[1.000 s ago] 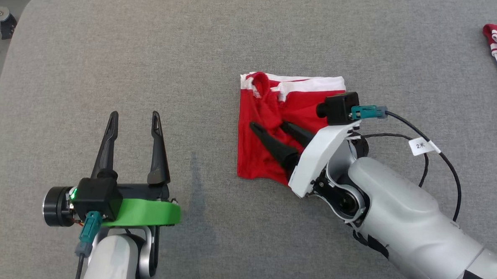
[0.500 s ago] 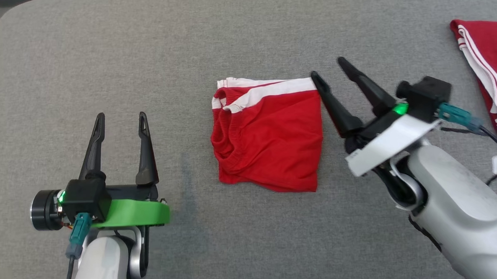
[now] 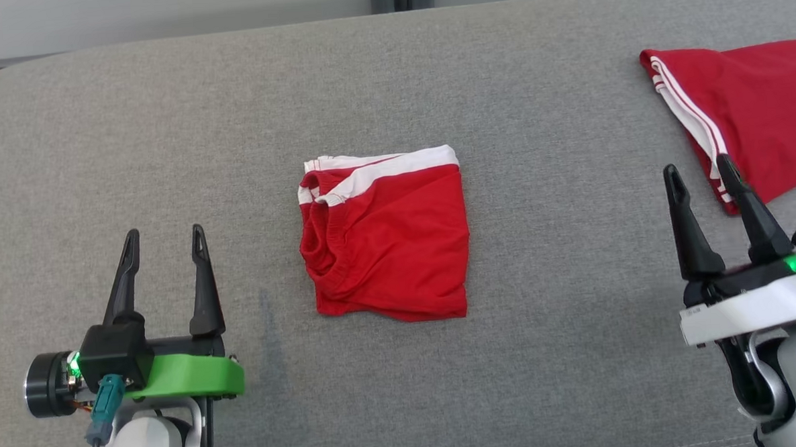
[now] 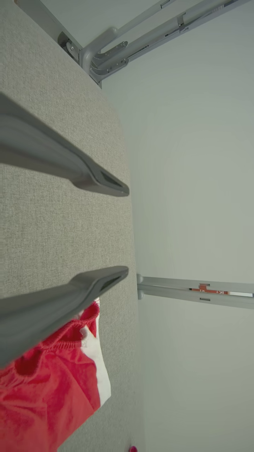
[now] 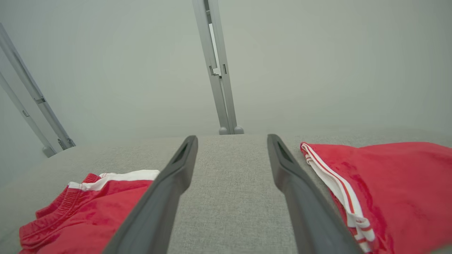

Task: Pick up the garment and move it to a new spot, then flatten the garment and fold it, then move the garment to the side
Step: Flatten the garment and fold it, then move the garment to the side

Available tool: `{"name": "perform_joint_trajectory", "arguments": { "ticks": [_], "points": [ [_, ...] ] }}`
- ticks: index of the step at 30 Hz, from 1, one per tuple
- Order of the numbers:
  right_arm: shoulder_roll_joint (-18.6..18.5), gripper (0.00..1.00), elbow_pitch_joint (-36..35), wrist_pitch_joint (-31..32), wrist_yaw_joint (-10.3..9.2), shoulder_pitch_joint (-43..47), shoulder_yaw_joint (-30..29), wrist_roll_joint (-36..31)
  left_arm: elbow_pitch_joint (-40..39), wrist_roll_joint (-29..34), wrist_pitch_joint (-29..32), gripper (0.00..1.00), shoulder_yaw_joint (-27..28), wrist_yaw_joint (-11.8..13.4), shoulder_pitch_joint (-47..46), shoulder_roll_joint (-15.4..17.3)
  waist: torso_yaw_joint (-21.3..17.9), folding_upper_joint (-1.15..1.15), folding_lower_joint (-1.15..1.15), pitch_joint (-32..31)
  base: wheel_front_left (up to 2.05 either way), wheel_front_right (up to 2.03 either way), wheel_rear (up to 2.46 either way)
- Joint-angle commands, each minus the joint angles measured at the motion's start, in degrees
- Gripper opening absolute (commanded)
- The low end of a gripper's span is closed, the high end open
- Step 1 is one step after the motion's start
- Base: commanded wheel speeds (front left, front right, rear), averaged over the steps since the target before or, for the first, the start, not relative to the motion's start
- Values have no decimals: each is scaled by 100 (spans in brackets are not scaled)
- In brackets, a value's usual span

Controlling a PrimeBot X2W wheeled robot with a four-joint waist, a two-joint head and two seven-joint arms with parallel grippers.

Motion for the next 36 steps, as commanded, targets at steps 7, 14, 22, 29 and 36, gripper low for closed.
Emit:
{"name": "perform_joint_trajectory", "arguments": {
  "ticks": [7, 14, 22, 29, 36],
  "points": [
    [185, 100, -300, 48, -2, 820, -366, -414, 48, -122, 11, 100, 60, 82, 478, 93, -163, 0, 0, -529, 0, 0, 0],
    [330, 100, -534, 351, -2, 1277, -446, -590, 87, -172, 72, 100, 29, 105, 963, 145, -180, 0, 0, -984, 0, 0, 0],
    [436, 100, -783, 690, -2, 1603, -537, -736, 125, -205, 162, 100, -52, 66, 1258, 204, -157, 0, 0, -1305, 0, 0, 0],
    [479, 100, -907, 856, -2, 1758, -573, -766, 112, -216, 200, 100, -88, 118, 1331, 229, -172, 0, 0, -1388, 0, 0, 0],
    [483, 100, -966, 937, -2, 1787, -616, -821, 203, -245, 176, 100, -90, 97, 1249, 259, -176, 0, 0, -1389, 0, 0, 0]
  ]
}}
